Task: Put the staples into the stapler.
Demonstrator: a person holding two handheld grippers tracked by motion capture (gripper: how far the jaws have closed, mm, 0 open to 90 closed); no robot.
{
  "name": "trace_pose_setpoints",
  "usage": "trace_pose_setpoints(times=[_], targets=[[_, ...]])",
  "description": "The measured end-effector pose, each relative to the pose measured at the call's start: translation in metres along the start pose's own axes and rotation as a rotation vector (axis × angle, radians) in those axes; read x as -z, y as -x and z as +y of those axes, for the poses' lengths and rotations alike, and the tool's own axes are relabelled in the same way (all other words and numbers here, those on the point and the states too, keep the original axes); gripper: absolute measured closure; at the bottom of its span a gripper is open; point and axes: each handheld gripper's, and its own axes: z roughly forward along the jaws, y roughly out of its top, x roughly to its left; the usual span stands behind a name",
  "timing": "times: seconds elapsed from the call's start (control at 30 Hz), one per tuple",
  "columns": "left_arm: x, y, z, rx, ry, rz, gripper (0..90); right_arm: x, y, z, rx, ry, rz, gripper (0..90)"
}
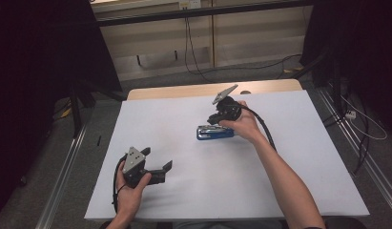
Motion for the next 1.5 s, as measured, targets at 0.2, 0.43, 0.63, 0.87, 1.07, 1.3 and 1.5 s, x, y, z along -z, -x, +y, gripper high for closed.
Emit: trace_pose_setpoints(times=[0.2, 0.43, 0.63, 0.87, 1.07, 1.3, 1.5], targets=[[0.0, -0.001, 0.0, 0.003, -0.004, 0.002, 4.5, -0.006, 0.002, 0.001, 0.003, -0.003, 0.015, 79.3], [-0.001, 0.0, 0.0, 0.007, -0.004, 0.003, 4.4, -0.01, 0.002, 0.001, 0.019, -0.007, 0.043, 79.3], [-0.001, -0.001, -0.001, 0.008, -0.006, 0.002, 4.4, -0.01, 0.004, 0.001, 0.035, -0.021, 0.045, 79.3], [-0.001, -0.002, -0.001, 0.014, -0.005, -0.002, 4.5, -0.008, 0.006, 0.001, 0.068, -0.012, 0.045, 79.3], [-0.001, -0.001, -0.001, 0.02, -0.004, -0.009, 4.5, -0.011, 0.007, 0.0, 0.102, -0.004, 0.059, 79.3], [-0.001, -0.002, -0.001, 0.023, 0.0, -0.01, 4.4, -0.014, 0.005, 0.004, 0.14, -0.011, 0.072, 79.3], [-0.001, -0.002, -0.001, 0.021, -0.004, -0.011, 4.4, -0.014, 0.005, 0.008, 0.184, -0.032, 0.084, 79.3]])
